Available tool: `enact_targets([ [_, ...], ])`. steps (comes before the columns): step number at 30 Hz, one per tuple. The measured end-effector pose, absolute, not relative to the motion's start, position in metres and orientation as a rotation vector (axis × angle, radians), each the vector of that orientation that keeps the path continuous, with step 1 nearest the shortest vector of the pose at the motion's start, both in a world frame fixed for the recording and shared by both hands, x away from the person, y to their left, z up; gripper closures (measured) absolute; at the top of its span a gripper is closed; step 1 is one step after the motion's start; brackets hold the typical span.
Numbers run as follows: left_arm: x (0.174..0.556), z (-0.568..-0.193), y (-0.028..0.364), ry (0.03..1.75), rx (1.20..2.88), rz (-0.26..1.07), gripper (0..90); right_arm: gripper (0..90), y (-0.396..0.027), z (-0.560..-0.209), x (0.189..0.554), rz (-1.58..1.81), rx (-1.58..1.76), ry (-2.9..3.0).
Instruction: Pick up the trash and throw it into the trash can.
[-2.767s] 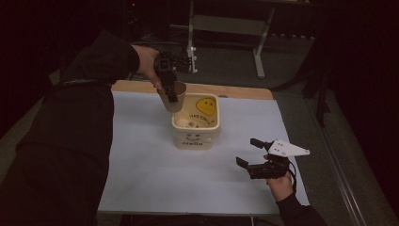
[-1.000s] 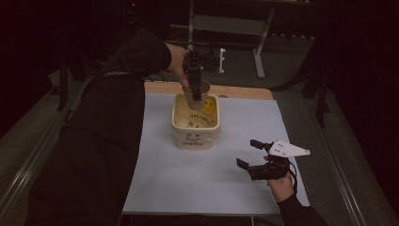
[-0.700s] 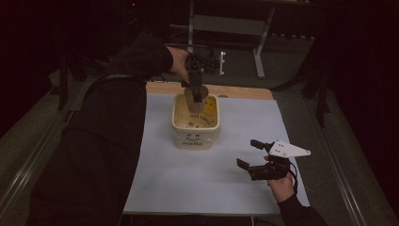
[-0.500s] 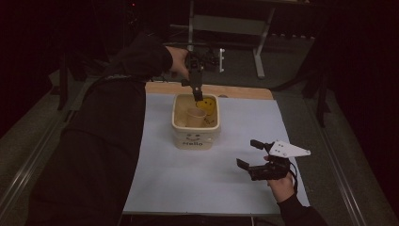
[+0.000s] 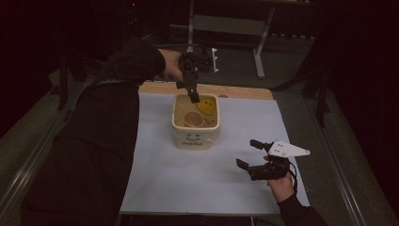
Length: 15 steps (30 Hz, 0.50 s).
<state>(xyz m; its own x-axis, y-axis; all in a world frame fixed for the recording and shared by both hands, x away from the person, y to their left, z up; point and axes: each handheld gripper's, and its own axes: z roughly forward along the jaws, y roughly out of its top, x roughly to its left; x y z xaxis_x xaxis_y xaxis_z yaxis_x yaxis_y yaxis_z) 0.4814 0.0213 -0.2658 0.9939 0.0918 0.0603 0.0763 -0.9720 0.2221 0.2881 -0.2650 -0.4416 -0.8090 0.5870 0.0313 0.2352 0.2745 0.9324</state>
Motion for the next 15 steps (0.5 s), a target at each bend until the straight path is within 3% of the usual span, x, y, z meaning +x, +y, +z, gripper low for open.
enact_targets([
  [15,0.470,-0.265,0.050,0.196,2.888,0.107,0.6,10.2,-0.262,-0.442,0.290,1.541,0.745,2.238],
])
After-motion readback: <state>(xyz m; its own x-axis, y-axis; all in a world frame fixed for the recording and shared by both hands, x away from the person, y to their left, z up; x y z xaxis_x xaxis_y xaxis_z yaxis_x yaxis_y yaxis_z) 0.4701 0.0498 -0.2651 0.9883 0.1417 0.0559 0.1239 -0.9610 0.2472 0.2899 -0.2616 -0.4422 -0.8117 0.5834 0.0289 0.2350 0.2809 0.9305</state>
